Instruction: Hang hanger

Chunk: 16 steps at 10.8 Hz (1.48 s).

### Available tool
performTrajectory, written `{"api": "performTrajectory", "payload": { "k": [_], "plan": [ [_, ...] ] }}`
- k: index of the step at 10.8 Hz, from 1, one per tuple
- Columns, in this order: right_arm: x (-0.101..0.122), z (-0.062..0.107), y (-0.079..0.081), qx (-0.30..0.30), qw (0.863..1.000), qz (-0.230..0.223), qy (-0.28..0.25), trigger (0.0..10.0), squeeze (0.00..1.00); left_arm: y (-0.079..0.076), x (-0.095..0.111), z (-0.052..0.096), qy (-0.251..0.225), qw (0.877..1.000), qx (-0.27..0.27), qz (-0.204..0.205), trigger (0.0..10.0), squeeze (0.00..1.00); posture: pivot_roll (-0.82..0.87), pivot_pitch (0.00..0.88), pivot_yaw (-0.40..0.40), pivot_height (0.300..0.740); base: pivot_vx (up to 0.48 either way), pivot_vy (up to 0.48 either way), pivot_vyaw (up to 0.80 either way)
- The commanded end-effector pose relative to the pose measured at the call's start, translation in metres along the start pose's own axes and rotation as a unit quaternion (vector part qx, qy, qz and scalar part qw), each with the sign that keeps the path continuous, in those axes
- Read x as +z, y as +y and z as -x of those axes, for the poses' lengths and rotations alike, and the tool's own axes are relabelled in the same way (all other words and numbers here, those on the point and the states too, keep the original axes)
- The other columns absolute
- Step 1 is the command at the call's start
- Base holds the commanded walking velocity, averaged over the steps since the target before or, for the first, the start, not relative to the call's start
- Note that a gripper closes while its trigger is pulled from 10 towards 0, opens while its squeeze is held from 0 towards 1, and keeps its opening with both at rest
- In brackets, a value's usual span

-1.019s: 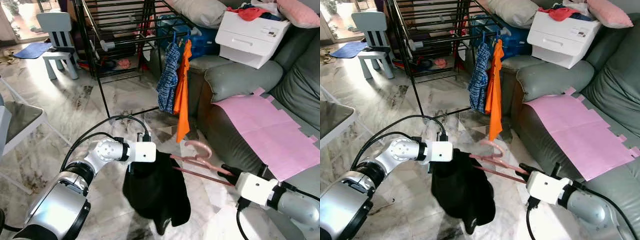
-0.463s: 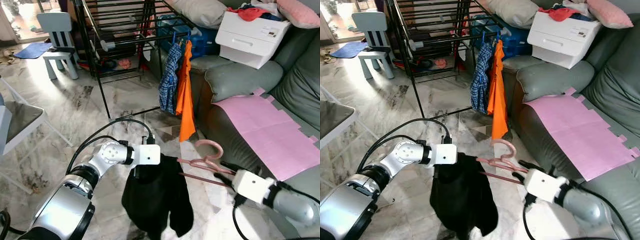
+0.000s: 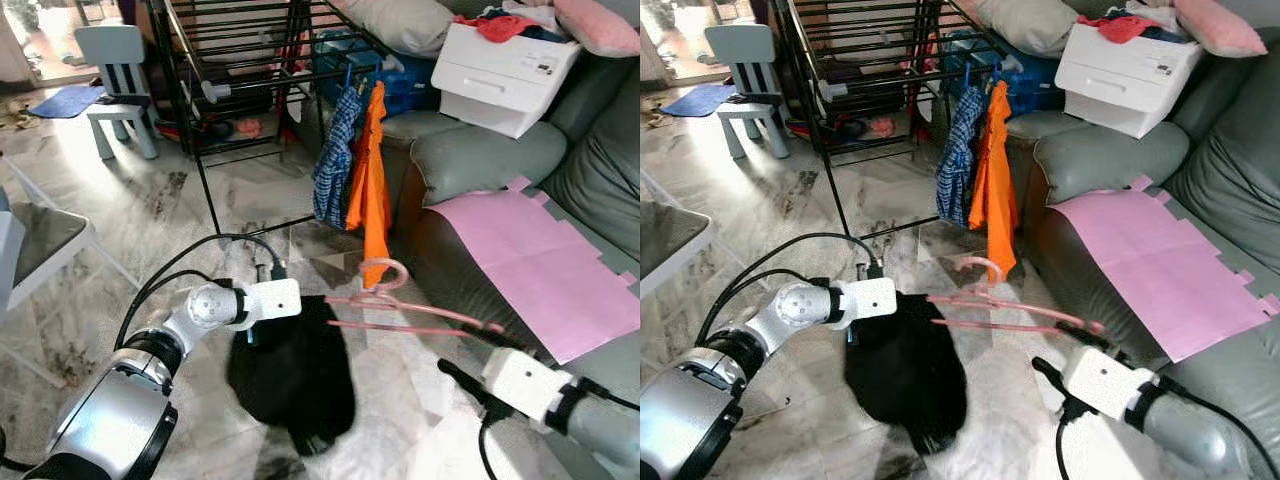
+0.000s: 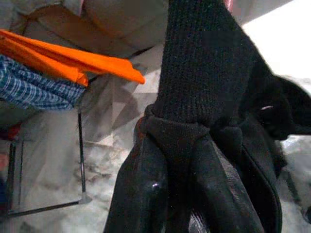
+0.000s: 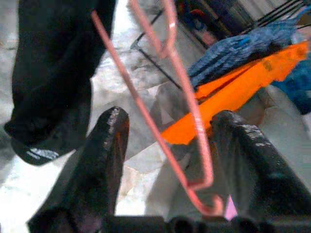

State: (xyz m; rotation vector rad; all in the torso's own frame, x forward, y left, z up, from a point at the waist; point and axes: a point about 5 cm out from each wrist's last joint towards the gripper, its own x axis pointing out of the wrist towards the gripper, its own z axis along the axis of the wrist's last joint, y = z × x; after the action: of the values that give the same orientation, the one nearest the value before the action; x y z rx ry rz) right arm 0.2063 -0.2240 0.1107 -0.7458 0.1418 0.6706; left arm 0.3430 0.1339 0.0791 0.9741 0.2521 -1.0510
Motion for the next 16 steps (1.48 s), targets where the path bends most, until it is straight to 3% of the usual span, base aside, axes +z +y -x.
{"api": "performTrajectory", "payload": {
  "k": [1,2,4,5,8,10,11,13,14,15,16],
  "plan": [
    [0.003,0.002,-0.007,-0.038,0.999,-0.001,0.001,10.0,1.0,0.012,0.007,0.001,-0.005,1.0,0.022,-0.012,0.0,0.0,-0.02,0.0,0.012,0.74,0.0,0.0,0.0],
    [0.001,-0.003,-0.002,-0.076,0.997,-0.002,0.022,10.0,1.0,0.014,0.008,0.001,-0.004,0.999,0.033,-0.006,0.0,0.0,-0.02,0.0,0.017,0.74,0.0,0.0,0.0],
    [0.011,-0.025,0.021,-0.148,0.987,-0.051,0.019,10.0,1.0,0.024,0.013,0.003,-0.015,0.998,0.056,0.002,0.0,0.0,-0.02,0.0,0.029,0.74,0.0,0.0,0.0],
    [0.016,-0.036,0.042,-0.136,0.987,-0.085,0.013,10.0,1.0,0.03,0.017,0.004,-0.026,0.998,0.061,0.001,0.0,0.0,-0.01,0.0,0.029,0.74,0.0,0.0,0.0],
    [0.015,-0.045,0.06,-0.127,0.981,-0.142,0.019,10.0,1.0,0.049,0.03,0.01,-0.063,0.993,0.1,0.012,0.0,0.0,0.0,0.0,0.02,0.74,0.0,0.0,0.0],
    [0.007,-0.048,0.059,-0.138,0.971,-0.192,0.029,10.0,1.0,0.059,0.041,0.013,-0.095,0.989,0.108,0.015,0.0,0.0,0.0,0.0,0.011,0.74,0.0,0.0,0.0],
    [0.003,-0.048,0.053,-0.149,0.963,-0.222,0.029,10.0,1.0,0.062,0.051,0.015,-0.133,0.986,0.101,0.01,0.0,0.0,0.01,0.0,0.006,0.74,0.0,0.0,0.0],
    [-0.004,-0.042,0.036,-0.168,0.958,-0.231,0.027,10.0,1.0,0.07,0.065,0.023,-0.19,0.974,0.119,-0.013,0.0,0.0,0.01,0.0,-0.001,0.74,0.0,0.0,0.0],
    [-0.007,-0.039,0.031,-0.178,0.955,-0.236,0.028,10.0,0.94,0.073,0.071,0.026,-0.215,0.968,0.131,-0.014,0.0,0.0,0.01,0.0,-0.001,0.74,0.0,0.0,0.0],
    [-0.014,-0.035,0.023,-0.197,0.949,-0.245,0.035,10.0,0.21,0.077,0.081,0.031,-0.259,0.956,0.136,-0.016,0.0,0.0,0.01,0.0,-0.004,0.74,0.0,0.0,0.0],
    [-0.016,-0.033,0.017,-0.206,0.947,-0.246,0.029,10.0,0.0,0.078,0.086,0.033,-0.273,0.953,0.132,-0.024,0.0,0.0,0.02,0.0,-0.005,0.74,0.0,0.0,0.0]
  ]
}}
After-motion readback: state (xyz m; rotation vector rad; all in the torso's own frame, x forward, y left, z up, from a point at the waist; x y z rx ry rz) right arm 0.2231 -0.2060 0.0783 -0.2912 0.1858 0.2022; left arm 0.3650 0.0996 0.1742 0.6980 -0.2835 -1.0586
